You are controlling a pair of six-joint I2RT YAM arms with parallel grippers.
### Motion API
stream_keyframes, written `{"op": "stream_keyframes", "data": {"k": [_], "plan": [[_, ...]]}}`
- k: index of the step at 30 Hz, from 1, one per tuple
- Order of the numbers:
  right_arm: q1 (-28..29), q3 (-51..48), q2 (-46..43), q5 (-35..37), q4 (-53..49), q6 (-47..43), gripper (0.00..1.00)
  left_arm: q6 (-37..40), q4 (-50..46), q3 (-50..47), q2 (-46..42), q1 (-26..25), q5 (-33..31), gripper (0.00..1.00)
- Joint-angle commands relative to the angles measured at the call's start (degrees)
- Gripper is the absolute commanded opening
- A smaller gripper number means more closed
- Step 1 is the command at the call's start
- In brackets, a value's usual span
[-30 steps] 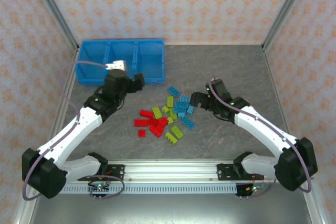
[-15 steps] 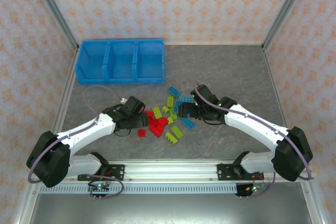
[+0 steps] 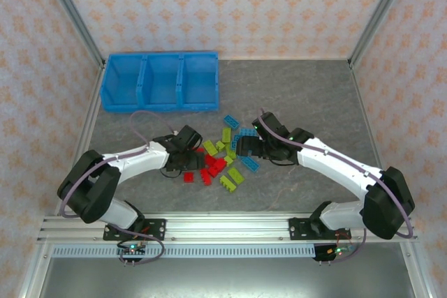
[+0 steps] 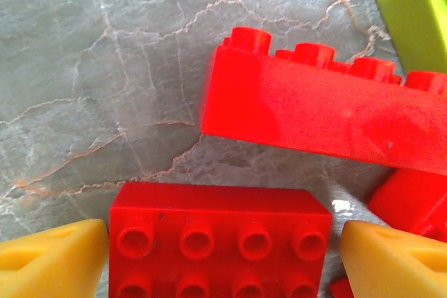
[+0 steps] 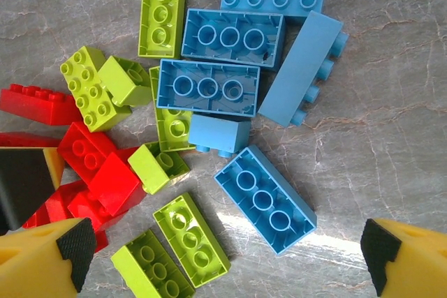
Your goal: Sort the legos into containers by color
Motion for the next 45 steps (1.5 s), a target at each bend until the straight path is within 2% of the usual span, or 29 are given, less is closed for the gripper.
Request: {"op": "stream_keyframes", "data": {"k": [1, 9, 15, 18, 22, 26, 28, 31, 35, 38, 42, 44, 45], "plan": [[0.4, 1.4, -0.8, 1.4, -2.0, 0.7, 0.99, 0.9, 0.6, 0.0, 1.2, -0.6, -1.7, 0.85], [0.5, 3.0, -1.5, 0.6, -2.3, 1.1, 0.99, 0.8, -0.5, -0.4, -0.3, -0.6, -4.2, 0.64], [0.5, 3.5, -4.4, 2.1, -2.3, 1.9, 0.99, 2.1, -4.6, 3.1, -8.9, 0.0, -6.9, 0.61], [0.5, 3.5, -5.8, 3.7, -2.1, 2.1, 0.99, 4.3, -6.5, 7.1, -13.6, 4.0, -7.9, 0.60], [0.5, 3.7, -5.9, 5.4, -1.5, 2.1, 0.99, 7.7, -5.2, 13.9, -14.4, 15.1, -8.7, 0.59], [0.5, 3.7, -5.8, 5.9, -1.3, 2.1, 0.99, 7.9, -1.0, 22.9, -7.0, 26.7, -11.6, 0.55], [0.5, 3.7, -5.9, 6.0, -1.2, 2.1, 0.99, 6.2, 0.0, 28.4, -1.1, 31.9, -10.4, 0.53], [0.5, 3.5, -5.9, 6.2, -1.8, 2.0, 0.99, 4.6, -0.7, 38.4, 9.1, 36.9, -9.4, 0.53], [0.5, 2.2, -8.9, 7.2, -1.9, 2.1, 0.99, 3.4, -5.4, 51.9, 21.9, 41.5, -7.4, 0.54], [0.5, 2.0, -9.5, 7.2, -2.4, 2.2, 0.99, 1.3, -7.3, 57.5, 29.2, 44.3, -4.4, 0.57], [0.5, 2.1, -10.2, 7.5, -3.0, 2.0, 0.99, 2.9, -8.8, 62.0, 32.6, 45.5, -3.0, 0.72], [0.5, 1.8, -10.4, 8.1, -3.0, 1.9, 0.99, 3.7, -9.6, 63.0, 32.2, 45.6, -2.4, 0.81], [0.5, 1.8, -10.3, 8.3, -2.9, 2.0, 0.99, 3.7, -9.4, 62.8, 31.5, 45.6, -2.1, 0.82]]}}
